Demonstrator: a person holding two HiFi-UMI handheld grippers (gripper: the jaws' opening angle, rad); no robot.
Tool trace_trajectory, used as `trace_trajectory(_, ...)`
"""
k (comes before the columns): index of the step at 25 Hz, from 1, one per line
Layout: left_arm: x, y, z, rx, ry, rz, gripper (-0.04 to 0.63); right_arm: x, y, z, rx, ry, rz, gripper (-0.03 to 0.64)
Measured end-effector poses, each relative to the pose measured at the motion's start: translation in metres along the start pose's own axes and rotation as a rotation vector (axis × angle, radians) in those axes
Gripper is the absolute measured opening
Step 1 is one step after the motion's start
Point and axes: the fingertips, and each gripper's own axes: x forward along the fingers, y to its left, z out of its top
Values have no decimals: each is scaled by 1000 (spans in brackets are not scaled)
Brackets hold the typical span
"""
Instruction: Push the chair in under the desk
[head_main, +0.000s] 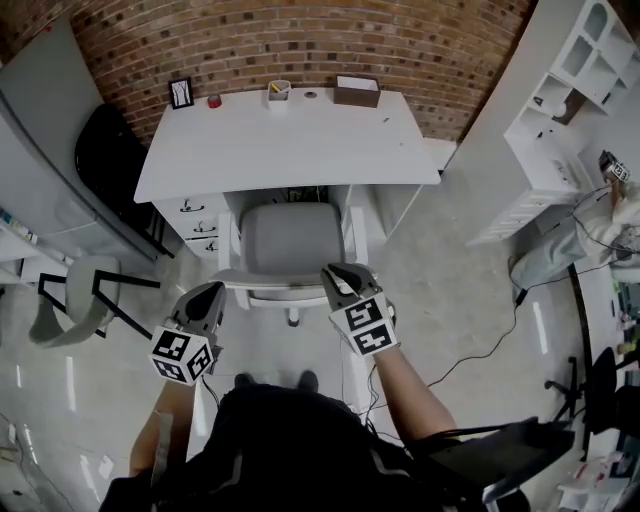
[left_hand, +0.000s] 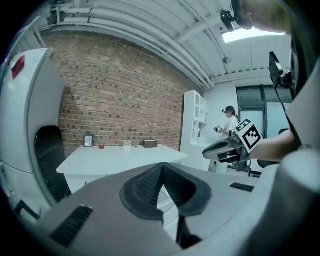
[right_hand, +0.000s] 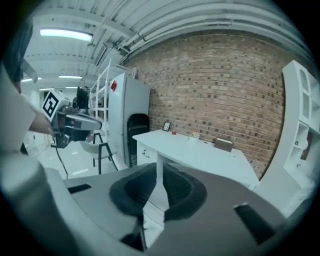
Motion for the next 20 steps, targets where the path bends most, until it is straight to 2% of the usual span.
trace_trajectory(6, -31, 1, 43, 2, -87, 54, 8, -24, 17, 47, 132, -128, -76, 21)
trace_trajectory(9, -41, 12, 46, -20, -81, 97, 8, -28, 27, 62, 184, -167, -103, 9)
trace_trajectory(12, -52, 17, 52, -25, -112, 95, 8, -35, 34, 73, 236, -201, -128, 9)
trace_trajectory(14, -58, 21, 57, -1, -132, 94, 8, -39, 37, 78, 241, -213, -156, 9)
trace_trajectory(18, -67, 29, 59, -36, -143, 83, 8, -38, 48, 84, 188, -202, -179, 8)
trace_trajectory(20, -68, 29, 61, -35, -147, 76, 8, -36, 52, 88, 195, -212, -186, 8)
